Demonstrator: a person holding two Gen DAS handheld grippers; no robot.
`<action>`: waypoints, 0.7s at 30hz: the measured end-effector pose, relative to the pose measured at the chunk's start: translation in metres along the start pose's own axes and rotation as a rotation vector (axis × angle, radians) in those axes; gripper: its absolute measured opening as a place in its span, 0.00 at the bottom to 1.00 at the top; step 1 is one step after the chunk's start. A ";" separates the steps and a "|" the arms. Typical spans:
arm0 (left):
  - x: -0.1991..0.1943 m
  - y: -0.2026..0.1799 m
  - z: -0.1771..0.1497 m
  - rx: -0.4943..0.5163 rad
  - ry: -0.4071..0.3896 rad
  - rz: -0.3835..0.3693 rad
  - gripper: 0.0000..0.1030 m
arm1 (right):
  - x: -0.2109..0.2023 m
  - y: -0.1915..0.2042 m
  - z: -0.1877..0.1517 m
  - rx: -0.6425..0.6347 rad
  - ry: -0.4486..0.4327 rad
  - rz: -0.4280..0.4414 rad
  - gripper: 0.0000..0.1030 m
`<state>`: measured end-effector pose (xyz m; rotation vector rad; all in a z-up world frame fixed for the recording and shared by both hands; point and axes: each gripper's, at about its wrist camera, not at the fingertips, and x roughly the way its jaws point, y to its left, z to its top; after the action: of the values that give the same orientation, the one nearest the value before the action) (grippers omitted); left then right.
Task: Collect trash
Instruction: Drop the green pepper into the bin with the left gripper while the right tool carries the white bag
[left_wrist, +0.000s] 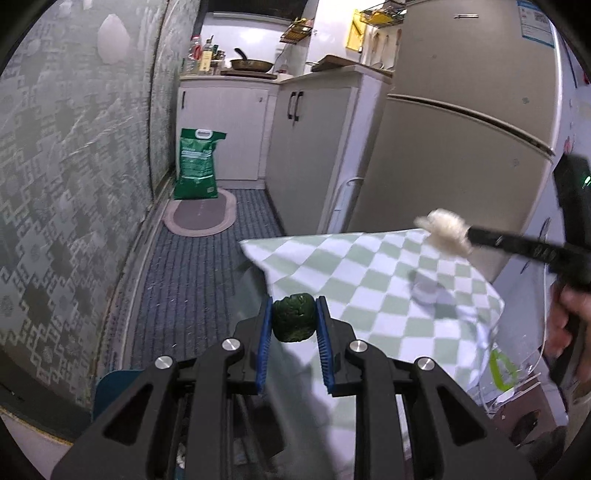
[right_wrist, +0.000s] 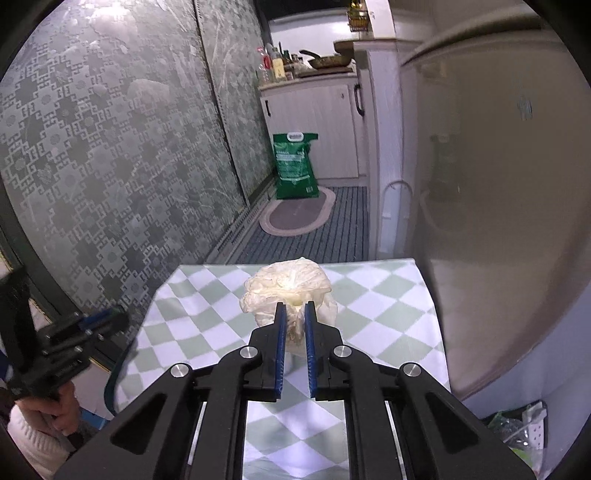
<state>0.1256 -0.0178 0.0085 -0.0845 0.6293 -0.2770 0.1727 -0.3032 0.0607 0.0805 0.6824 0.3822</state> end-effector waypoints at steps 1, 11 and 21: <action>0.000 0.006 -0.002 -0.003 0.003 0.008 0.24 | -0.002 0.002 0.002 -0.003 -0.007 0.004 0.09; 0.007 0.060 -0.033 -0.038 0.092 0.081 0.24 | -0.019 0.025 0.020 -0.020 -0.054 0.044 0.09; 0.024 0.104 -0.081 -0.085 0.218 0.120 0.24 | -0.014 0.059 0.031 -0.047 -0.063 0.077 0.09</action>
<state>0.1204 0.0759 -0.0878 -0.0987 0.8597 -0.1442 0.1634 -0.2522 0.1051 0.0737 0.6089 0.4682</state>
